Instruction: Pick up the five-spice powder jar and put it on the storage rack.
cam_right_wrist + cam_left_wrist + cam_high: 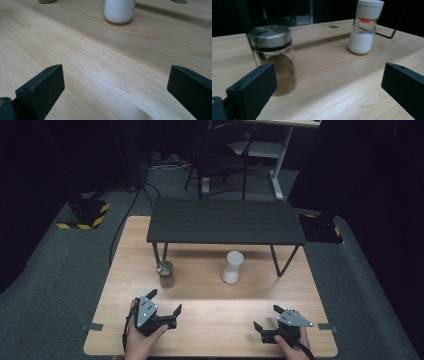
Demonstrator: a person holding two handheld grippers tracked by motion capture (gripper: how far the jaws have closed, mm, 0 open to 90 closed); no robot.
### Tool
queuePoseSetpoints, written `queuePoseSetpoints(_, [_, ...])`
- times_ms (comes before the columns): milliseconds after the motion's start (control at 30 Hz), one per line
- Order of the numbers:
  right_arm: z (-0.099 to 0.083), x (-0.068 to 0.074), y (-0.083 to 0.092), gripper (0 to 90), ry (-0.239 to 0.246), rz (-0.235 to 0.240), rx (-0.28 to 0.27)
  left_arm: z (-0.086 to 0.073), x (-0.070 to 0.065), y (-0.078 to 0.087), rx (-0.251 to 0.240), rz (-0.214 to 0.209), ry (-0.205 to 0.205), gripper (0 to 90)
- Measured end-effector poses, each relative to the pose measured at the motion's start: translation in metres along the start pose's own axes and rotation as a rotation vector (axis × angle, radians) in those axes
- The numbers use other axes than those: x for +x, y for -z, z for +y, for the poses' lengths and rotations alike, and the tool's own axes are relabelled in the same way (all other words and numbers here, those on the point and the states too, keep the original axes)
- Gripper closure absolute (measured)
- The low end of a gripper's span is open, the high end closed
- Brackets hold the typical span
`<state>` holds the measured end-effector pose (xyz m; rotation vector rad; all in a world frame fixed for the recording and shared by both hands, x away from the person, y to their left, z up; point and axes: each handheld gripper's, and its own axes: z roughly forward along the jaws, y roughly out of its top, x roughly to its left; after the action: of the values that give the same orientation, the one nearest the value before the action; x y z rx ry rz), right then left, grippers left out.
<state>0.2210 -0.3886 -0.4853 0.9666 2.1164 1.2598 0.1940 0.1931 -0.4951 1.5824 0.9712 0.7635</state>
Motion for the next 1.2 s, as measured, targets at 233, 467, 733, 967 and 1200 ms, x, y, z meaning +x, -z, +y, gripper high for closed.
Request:
queuePoseSetpoints(233, [0.000, -0.001, 0.000, 0.7, -0.004, 0.001, -0.002, 0.009, 0.011, -0.004, -0.007, 0.043, 0.025, 0.4])
queuePoseSetpoints(467, [0.000, 0.000, 0.000, 0.7, 0.000, 0.002, -0.002, 0.017, 0.019, -0.016, -0.008, 0.080, 0.027, 0.4])
queuePoseSetpoints(733, [-0.001, -0.002, 0.000, 0.7, -0.006, 0.007, -0.004, 0.023, 0.025, -0.046, 0.021, 0.120, 0.044, 3.4])
queuePoseSetpoints(967, [-0.001, -0.002, 0.001, 0.7, -0.011, 0.007, -0.008, 0.019, 0.024, -0.065, 0.022, 0.164, 0.103, 6.8])
queuePoseSetpoints(1200, [-0.002, -0.004, 0.001, 0.7, -0.017, 0.012, -0.011, 0.020, 0.026, -0.073, 0.002, 0.179, 0.116, 20.7])
